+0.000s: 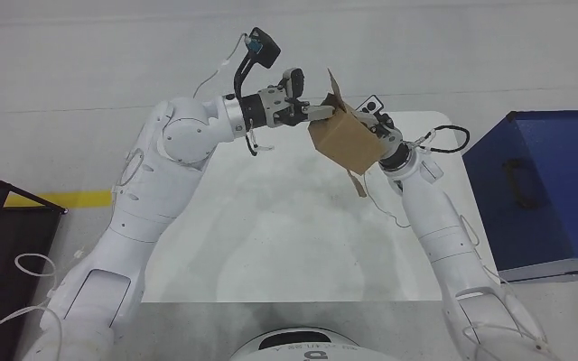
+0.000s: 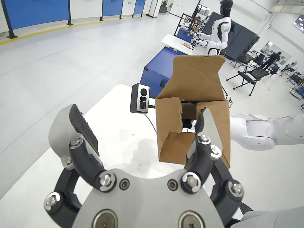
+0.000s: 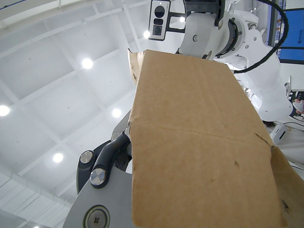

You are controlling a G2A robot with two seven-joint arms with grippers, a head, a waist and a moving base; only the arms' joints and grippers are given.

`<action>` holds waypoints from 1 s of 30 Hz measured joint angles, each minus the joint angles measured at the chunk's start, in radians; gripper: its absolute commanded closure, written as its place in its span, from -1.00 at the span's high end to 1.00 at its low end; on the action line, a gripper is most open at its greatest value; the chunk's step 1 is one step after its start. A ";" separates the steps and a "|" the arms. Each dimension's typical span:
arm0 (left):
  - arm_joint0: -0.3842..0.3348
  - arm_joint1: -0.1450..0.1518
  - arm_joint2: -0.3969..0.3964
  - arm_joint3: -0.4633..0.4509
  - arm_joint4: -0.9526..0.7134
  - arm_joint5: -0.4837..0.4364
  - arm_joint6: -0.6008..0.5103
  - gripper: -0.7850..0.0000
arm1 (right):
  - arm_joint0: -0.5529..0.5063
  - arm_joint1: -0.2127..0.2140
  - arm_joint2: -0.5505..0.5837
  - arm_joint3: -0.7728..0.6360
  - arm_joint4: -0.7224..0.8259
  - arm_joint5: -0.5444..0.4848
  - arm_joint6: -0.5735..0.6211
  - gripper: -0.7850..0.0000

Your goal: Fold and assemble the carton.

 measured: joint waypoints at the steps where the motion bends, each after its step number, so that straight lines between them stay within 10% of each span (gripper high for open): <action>1: -0.003 -0.001 0.004 0.003 -0.006 -0.007 0.000 1.00 | -0.001 0.000 0.002 0.001 0.002 0.000 -0.001 -1.00; 16: 0.060 0.003 -0.050 -0.008 -0.301 -0.017 -0.040 1.00 | -0.019 0.004 0.037 -0.021 -0.002 -0.079 -0.049 -1.00; 23: 0.079 0.034 -0.205 0.057 -0.923 0.288 -0.292 1.00 | -0.029 0.016 0.069 -0.023 -0.142 -0.263 -0.027 -1.00; 30: 0.057 0.033 -0.230 0.129 -1.149 0.494 -0.354 1.00 | -0.034 0.017 0.076 -0.054 -0.203 -0.378 -0.063 -1.00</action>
